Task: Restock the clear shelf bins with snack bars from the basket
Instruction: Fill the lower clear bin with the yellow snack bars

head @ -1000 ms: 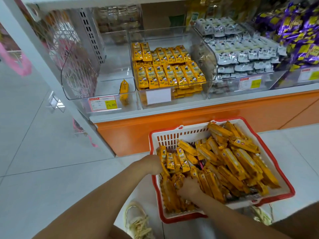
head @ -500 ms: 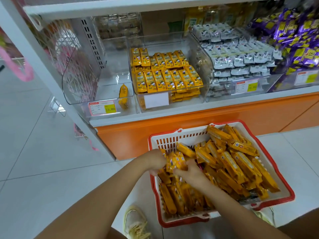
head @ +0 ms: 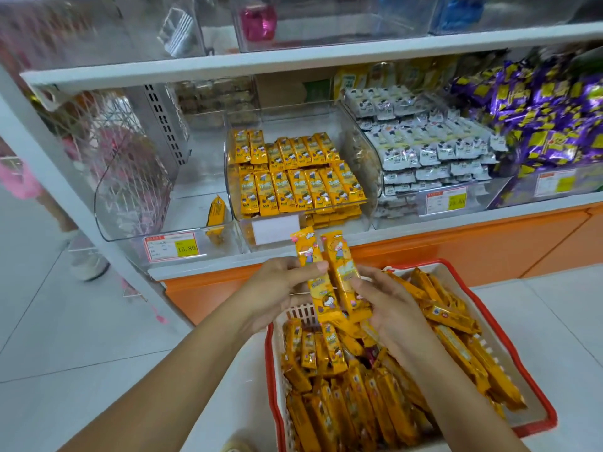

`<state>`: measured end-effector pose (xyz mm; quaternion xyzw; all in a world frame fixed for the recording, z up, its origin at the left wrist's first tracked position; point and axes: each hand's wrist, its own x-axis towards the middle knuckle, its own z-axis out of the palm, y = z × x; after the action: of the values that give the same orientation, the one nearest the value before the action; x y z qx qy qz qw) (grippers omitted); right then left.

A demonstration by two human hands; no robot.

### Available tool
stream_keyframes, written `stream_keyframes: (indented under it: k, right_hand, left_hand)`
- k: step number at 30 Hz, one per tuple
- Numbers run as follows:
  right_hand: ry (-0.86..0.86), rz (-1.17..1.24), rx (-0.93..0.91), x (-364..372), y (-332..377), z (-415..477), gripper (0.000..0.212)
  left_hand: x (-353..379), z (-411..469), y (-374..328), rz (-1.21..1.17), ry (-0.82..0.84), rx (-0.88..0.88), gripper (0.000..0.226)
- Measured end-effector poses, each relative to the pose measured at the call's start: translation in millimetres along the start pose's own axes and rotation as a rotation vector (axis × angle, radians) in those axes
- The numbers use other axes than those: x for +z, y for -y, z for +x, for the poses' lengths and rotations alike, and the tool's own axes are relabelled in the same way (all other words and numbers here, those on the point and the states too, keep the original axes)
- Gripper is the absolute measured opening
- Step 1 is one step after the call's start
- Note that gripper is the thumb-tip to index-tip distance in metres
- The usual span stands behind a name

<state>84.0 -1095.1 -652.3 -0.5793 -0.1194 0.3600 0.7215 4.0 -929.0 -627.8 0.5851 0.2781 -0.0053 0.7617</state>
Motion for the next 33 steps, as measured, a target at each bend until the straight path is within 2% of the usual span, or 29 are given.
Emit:
stream_keyframes:
  k: [1, 2, 5, 7, 10, 13, 15, 17, 19, 20, 21, 23, 24, 25, 28, 30, 33]
  right_hand:
    - [0.014, 0.008, 0.001, 0.5, 3.1, -2.6, 0.021]
    - [0.016, -0.007, -0.009, 1.0, 4.7, -4.1, 0.021]
    - [-0.006, -0.127, -0.121, 7.3, 6.3, -5.0, 0.025]
    - [-0.054, -0.234, -0.236, 12.1, 7.4, -3.1, 0.023]
    - [-0.085, -0.343, -0.344, 15.5, 15.6, 0.3, 0.021]
    - [-0.028, -0.636, -0.373, 19.6, 27.1, 1.7, 0.051]
    - [-0.079, -0.875, -0.442, 24.3, 30.3, 7.0, 0.07]
    - [-0.147, -0.942, -0.548, 29.3, 34.6, 17.5, 0.072]
    - [-0.154, -0.9, -0.568, 34.2, 46.4, 31.0, 0.071]
    - [-0.151, -0.879, -0.568, 35.6, 54.6, 40.5, 0.069]
    - [-0.156, -0.881, -0.568, 37.7, 64.6, 51.3, 0.066]
    - [-0.184, -0.953, -0.572, 42.6, 86.1, 80.4, 0.06]
    - [-0.193, -1.009, -0.574, 45.9, 95.9, 98.2, 0.058]
    - [-0.201, -1.07, -0.566, 50.5, 105.8, 116.6, 0.057]
    - [-0.201, -1.24, -0.453, 70.6, 126.4, 173.4, 0.053]
    - [-0.183, -1.306, -0.4, 86.2, 131.3, 208.5, 0.055]
    - [-0.189, -1.442, -0.362, 109.5, 128.7, 240.9, 0.057]
  left_hand:
    - [0.0, 1.1, -2.2, -0.019, 0.002, 0.003, 0.107]
    - [0.5, 1.7, -3.5, -0.023, 0.01, 0.008, 0.102]
    - [8.6, 1.4, -6.4, -0.008, 0.027, 0.047, 0.051]
    - [14.8, 1.1, -8.2, -0.008, 0.01, 0.074, 0.037]
    - [20.1, 1.0, -14.6, -0.013, -0.044, 0.114, 0.039]
    - [21.0, 3.7, -23.9, 0.012, -0.143, 0.193, 0.027]
    - [23.5, 6.6, -32.0, 0.018, -0.17, 0.231, 0.023]
    - [25.5, 9.1, -42.4, 0.067, -0.155, 0.274, 0.021]
    - [23.4, 9.9, -55.2, 0.116, -0.18, 0.343, 0.017]
    - [19.9, 9.6, -61.6, 0.176, -0.243, 0.398, 0.018]
    - [13.5, 10.4, -67.6, 0.332, -0.369, 0.484, 0.021]
    - [-5.3, 11.5, -77.5, 0.812, -0.729, 0.688, 0.027]
    - [-16.8, 12.3, -80.8, 0.968, -0.852, 0.751, 0.03]
    - [-27.6, 13.5, -84.2, 1.028, -0.908, 0.761, 0.032]
    - [-54.3, 21.2, -84.9, 1.02, -0.963, 0.692, 0.032]
    - [-63.8, 25.5, -79.3, 1.047, -0.94, 0.651, 0.033]
    - [-68.8, 27.3, -71.8, 1.022, -0.873, 0.697, 0.037]
